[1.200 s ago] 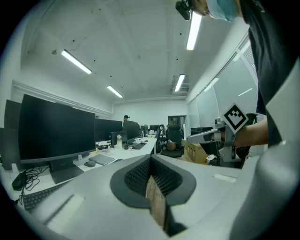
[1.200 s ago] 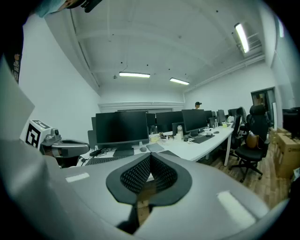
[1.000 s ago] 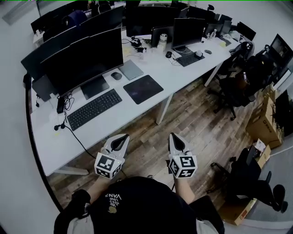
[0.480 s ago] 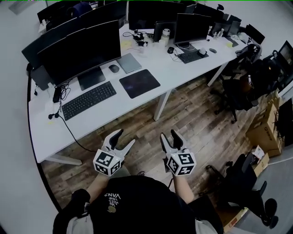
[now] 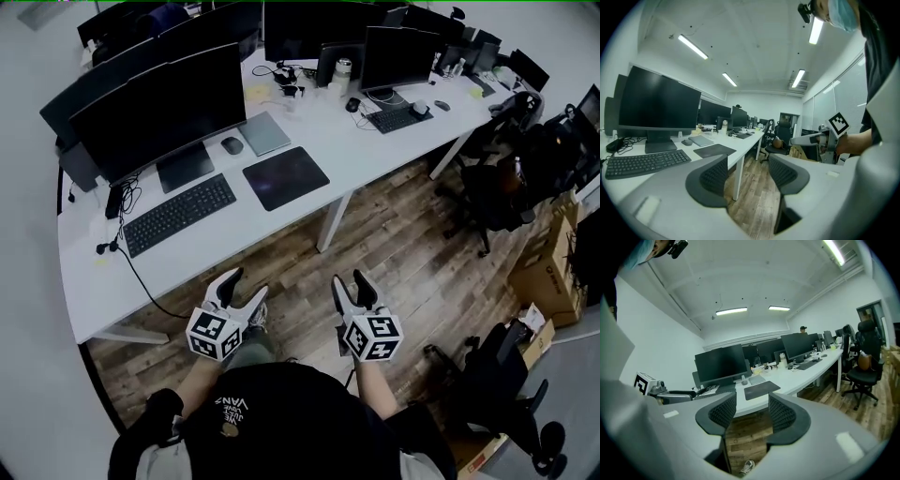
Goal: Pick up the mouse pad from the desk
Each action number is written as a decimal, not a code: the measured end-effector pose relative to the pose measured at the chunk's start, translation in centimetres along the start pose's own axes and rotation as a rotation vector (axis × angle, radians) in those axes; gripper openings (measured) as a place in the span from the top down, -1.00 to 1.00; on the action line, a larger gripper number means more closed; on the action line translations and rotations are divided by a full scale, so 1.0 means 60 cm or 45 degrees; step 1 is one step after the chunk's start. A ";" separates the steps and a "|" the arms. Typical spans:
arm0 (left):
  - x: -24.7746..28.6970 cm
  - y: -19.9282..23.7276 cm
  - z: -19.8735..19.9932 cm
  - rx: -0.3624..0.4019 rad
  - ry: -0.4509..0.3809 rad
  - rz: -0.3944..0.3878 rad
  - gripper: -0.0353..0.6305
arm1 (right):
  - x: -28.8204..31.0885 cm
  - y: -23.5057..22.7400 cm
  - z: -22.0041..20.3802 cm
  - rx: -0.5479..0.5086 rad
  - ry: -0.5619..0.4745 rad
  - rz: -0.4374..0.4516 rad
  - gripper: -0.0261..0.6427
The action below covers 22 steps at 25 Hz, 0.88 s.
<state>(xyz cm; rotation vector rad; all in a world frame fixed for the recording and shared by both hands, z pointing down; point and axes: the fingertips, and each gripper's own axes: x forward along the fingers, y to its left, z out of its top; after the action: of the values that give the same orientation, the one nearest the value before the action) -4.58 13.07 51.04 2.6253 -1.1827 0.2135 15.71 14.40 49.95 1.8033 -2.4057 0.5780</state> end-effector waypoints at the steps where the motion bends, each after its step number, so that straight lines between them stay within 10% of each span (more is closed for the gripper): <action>1: 0.016 0.008 0.004 -0.002 -0.006 -0.008 0.14 | 0.011 -0.009 0.002 0.001 0.001 -0.015 0.32; 22: 0.268 0.280 0.081 0.005 0.061 -0.153 0.14 | 0.309 -0.093 0.070 0.064 0.041 -0.283 0.32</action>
<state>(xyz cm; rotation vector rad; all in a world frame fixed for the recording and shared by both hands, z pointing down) -6.49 -10.51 53.04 2.6681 -1.0061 0.2541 15.96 -5.24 52.73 2.0287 -2.1490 0.6433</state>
